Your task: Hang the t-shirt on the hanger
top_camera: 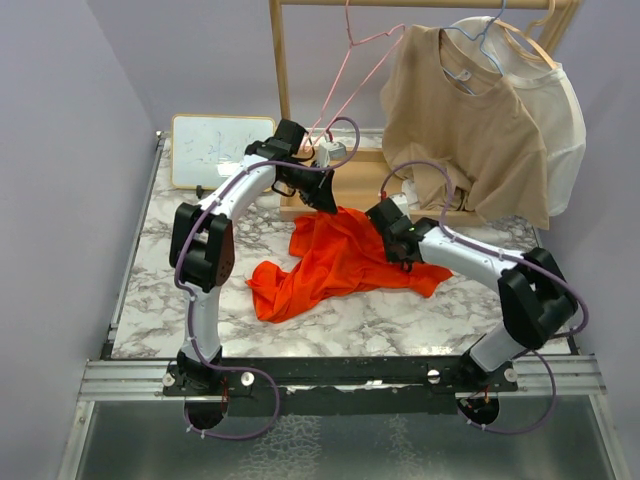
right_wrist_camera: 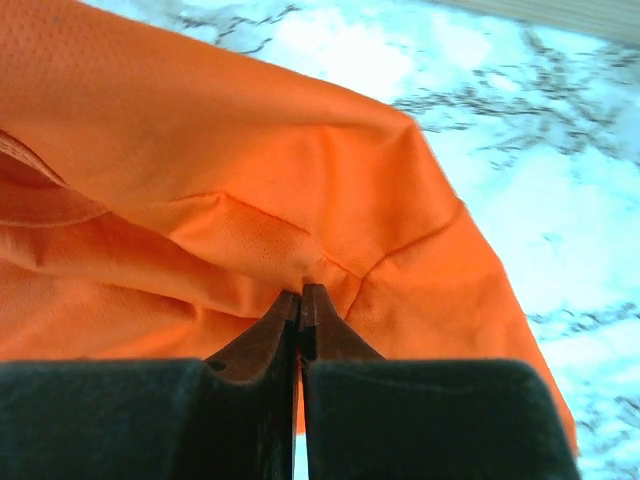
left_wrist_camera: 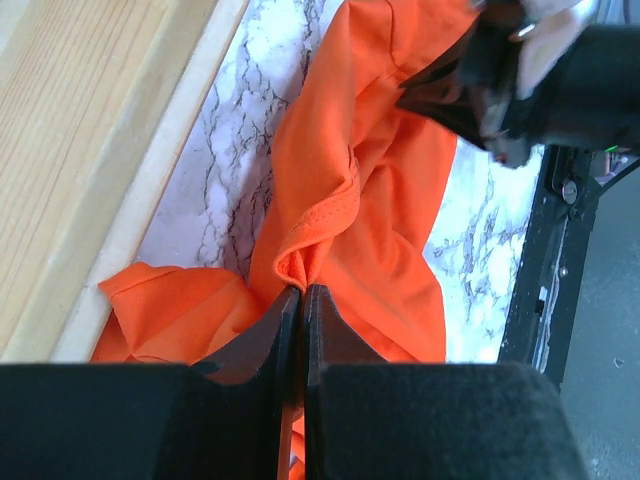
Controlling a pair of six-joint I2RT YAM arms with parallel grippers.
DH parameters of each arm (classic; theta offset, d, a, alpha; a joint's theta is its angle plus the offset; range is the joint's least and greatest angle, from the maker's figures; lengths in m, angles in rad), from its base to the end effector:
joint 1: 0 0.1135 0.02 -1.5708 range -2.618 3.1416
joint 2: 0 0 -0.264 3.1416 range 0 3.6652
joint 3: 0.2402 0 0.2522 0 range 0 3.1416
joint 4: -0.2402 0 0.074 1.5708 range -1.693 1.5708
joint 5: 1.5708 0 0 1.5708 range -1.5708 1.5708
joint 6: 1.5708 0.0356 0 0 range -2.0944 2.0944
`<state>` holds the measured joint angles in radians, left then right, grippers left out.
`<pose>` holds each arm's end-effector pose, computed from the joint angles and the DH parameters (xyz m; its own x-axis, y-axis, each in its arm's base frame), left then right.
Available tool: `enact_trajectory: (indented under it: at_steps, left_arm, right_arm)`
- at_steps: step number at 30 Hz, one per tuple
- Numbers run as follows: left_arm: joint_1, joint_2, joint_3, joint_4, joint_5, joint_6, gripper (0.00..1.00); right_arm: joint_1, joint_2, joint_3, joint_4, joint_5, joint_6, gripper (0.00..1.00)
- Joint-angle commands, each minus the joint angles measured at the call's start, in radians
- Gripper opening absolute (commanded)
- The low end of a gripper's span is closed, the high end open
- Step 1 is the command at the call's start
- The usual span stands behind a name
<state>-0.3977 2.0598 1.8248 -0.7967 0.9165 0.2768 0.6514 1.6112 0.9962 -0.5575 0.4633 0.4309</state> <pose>0.3996 -0.1985 0.2658 -0.5940 0.4299 -0.6799 0.8042 0.2971 -0.5147 0.2533 0.1731 0.1874 -0.8350 -0.1667 -0.5245 -0.0614 0.9753 -0.2123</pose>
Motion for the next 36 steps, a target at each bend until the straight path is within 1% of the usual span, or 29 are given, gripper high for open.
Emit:
enact_trajectory:
  at_steps: [1, 5, 9, 12, 17, 21, 22, 25, 26, 27, 28, 29, 32, 36]
  left_arm:
    - [-0.001, -0.062, 0.005, -0.021, 0.008, 0.021, 0.0]
    - [-0.001, -0.067, 0.003, -0.041, -0.045, 0.056, 0.0]
    - [-0.006, -0.06, 0.0, -0.041, -0.082, 0.075, 0.0]
    - [-0.029, -0.05, 0.009, -0.031, -0.115, 0.09, 0.0]
    - [-0.082, -0.036, 0.013, 0.002, -0.139, 0.072, 0.0]
    - [-0.114, -0.03, 0.008, 0.013, -0.146, 0.064, 0.0]
    - [-0.118, -0.028, 0.005, 0.012, -0.144, 0.062, 0.0]
    - [-0.126, -0.026, -0.002, 0.026, -0.144, 0.054, 0.0]
    - [-0.128, -0.025, -0.001, 0.031, -0.143, 0.049, 0.0]
    - [-0.129, -0.024, 0.003, 0.035, -0.144, 0.045, 0.0]
    - [-0.129, -0.024, 0.01, 0.035, -0.144, 0.044, 0.0]
    - [-0.13, -0.024, 0.018, 0.033, -0.145, 0.044, 0.0]
    - [-0.13, -0.028, 0.034, 0.024, -0.142, 0.045, 0.0]
    - [-0.13, -0.036, 0.034, 0.003, -0.113, 0.051, 0.0]
  right_arm:
    - [-0.016, -0.149, 0.081, -0.163, 0.152, 0.049, 0.01]
    - [-0.067, -0.253, 0.118, -0.263, 0.219, 0.063, 0.01]
    - [-0.182, -0.322, 0.061, -0.252, 0.196, 0.016, 0.01]
    - [-0.247, -0.327, 0.025, -0.242, 0.165, -0.012, 0.01]
    - [-0.272, -0.277, 0.006, -0.316, 0.139, 0.027, 0.01]
    - [-0.272, -0.292, 0.021, -0.297, 0.11, 0.005, 0.02]
    - [-0.273, -0.295, 0.032, -0.291, 0.091, -0.006, 0.07]
    - [-0.274, -0.314, 0.069, -0.24, -0.025, -0.058, 0.43]
    - [-0.274, -0.335, 0.074, -0.197, -0.075, -0.085, 0.5]
    - [-0.273, -0.362, 0.072, -0.149, -0.124, -0.121, 0.56]
    - [-0.273, -0.387, 0.068, -0.098, -0.173, -0.161, 0.59]
    - [-0.272, -0.406, 0.067, -0.058, -0.217, -0.184, 0.61]
    - [-0.274, -0.415, 0.062, 0.023, -0.386, -0.246, 0.63]
    - [-0.273, -0.416, 0.0, 0.149, -0.628, -0.356, 0.66]
